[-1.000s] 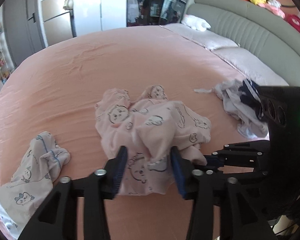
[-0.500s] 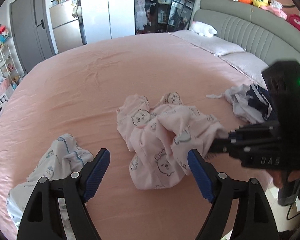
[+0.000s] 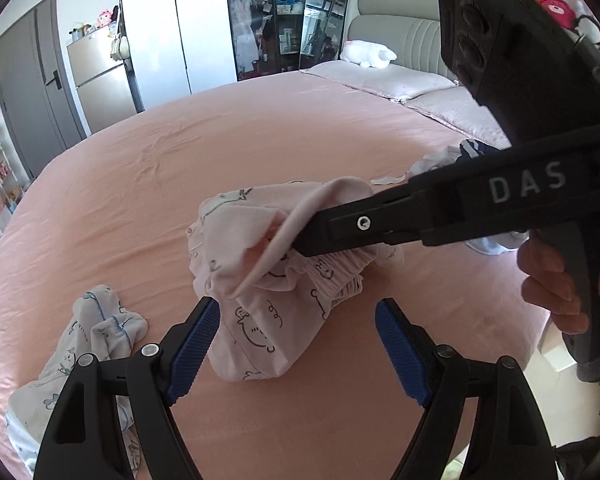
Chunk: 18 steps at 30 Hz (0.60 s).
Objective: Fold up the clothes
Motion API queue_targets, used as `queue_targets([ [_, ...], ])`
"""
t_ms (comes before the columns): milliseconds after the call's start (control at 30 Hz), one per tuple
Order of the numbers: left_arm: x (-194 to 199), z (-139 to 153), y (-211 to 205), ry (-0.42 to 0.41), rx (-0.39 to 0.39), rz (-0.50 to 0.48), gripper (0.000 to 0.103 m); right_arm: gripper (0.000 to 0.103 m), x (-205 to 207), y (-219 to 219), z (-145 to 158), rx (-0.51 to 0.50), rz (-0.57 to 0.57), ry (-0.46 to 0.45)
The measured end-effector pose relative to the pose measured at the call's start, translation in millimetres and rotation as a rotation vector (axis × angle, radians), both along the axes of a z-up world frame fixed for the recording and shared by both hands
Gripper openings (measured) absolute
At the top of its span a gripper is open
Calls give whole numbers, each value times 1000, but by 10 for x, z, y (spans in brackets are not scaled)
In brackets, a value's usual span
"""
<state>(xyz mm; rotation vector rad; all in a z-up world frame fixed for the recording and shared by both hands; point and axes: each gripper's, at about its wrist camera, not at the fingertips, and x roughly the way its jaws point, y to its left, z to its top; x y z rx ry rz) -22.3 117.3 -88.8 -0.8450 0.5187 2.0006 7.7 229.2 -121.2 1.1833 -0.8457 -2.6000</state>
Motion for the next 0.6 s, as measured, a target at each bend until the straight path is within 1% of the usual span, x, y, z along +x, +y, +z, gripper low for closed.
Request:
queue_targets([
  [133, -92, -69, 27, -39, 18, 46, 80, 13, 14, -36, 31, 2, 2, -22],
  [200, -132, -82, 8, -66, 46, 67, 80, 13, 11, -40, 38, -16, 2, -18],
  [267, -138, -78, -6, -71, 65, 75, 80, 13, 16, -16, 45, -40, -3, -19],
  [333, -134, -75, 6, -60, 63, 74, 80, 13, 12, 16, 55, -82, -5, -18],
  [400, -116, -79, 31, -39, 54, 61, 79, 13, 18, 36, 92, -77, -11, -14],
  [500, -70, -56, 57, 29, 38, 53, 79, 13, 19, 61, 132, -76, -18, -17],
  [533, -66, -34, 58, 41, 45, 53, 78, 13, 18, 69, 134, -95, -12, -21],
  [600, -77, 17, 58, 39, 70, 53, 68, 13, 21, 59, 137, -123, -7, -30],
])
